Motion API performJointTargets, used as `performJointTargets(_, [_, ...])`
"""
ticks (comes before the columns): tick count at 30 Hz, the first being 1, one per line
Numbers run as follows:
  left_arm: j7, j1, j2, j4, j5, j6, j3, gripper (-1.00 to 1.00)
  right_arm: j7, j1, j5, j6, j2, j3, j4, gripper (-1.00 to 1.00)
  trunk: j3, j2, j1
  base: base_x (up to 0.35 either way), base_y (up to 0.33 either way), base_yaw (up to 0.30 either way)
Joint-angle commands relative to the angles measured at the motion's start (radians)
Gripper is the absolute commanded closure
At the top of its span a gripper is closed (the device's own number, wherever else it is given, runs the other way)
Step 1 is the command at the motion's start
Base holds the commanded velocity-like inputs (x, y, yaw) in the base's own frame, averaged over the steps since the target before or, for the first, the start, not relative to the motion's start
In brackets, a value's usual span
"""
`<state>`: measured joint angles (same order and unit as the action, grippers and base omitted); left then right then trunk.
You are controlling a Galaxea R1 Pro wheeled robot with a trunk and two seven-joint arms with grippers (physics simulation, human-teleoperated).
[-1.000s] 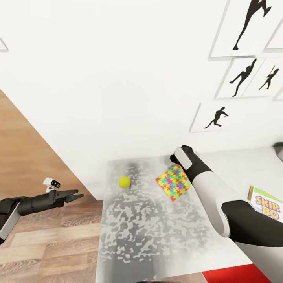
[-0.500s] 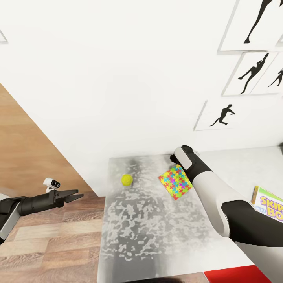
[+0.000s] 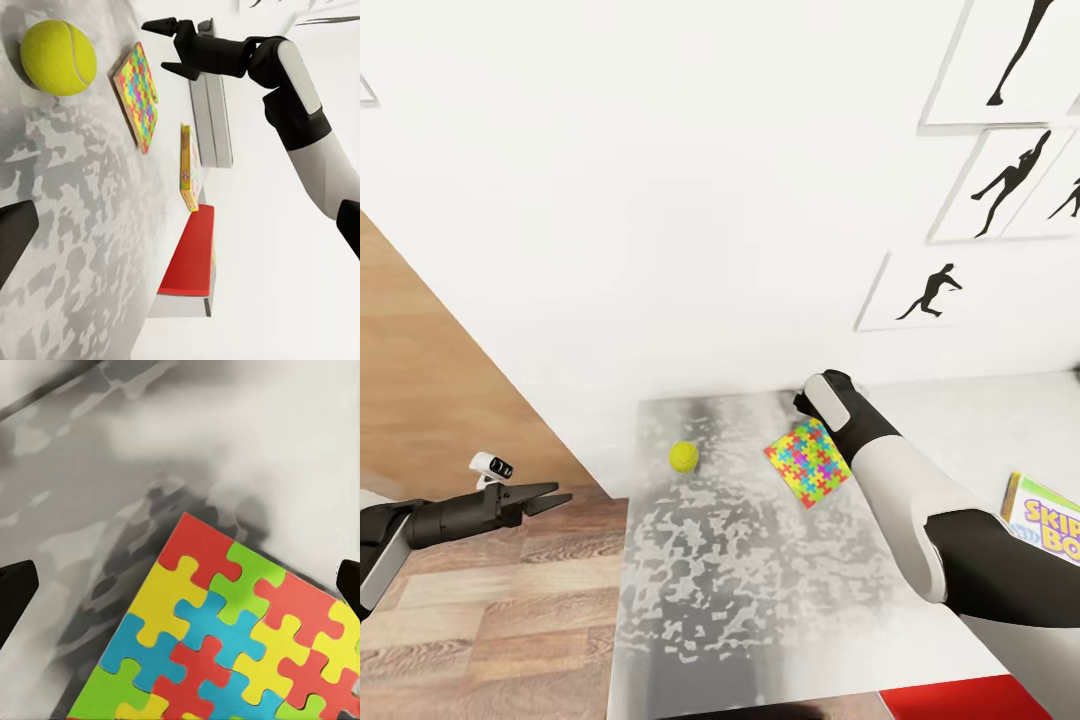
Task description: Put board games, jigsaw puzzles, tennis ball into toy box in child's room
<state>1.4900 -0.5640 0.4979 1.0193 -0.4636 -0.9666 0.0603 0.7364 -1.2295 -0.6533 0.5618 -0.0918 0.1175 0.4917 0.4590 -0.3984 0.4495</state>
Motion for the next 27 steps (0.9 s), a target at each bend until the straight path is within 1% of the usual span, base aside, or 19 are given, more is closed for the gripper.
performJointTargets(1, [0.003,0.000,0.001,0.000,-0.001,-0.011,-0.001,-1.00,0.008,-0.001,-0.008,0.004,0.002,0.006,0.001,-1.00,0.002,-0.002,0.001,0.000,0.000,0.000])
performJointTargets(17, [0.003,0.000,0.010,0.000,-0.003,-0.011,-0.002,-1.00,0.008,-0.001,-0.007,0.004,0.004,0.007,0.001,-1.00,0.003,-0.002,0.001,0.000,0.000,0.000])
performJointTargets(27, [0.003,0.000,0.010,0.000,-0.003,-0.011,-0.002,-1.00,0.008,-0.001,-0.006,0.004,0.002,0.007,0.001,-1.00,0.015,-0.002,0.001,0.000,0.000,0.000])
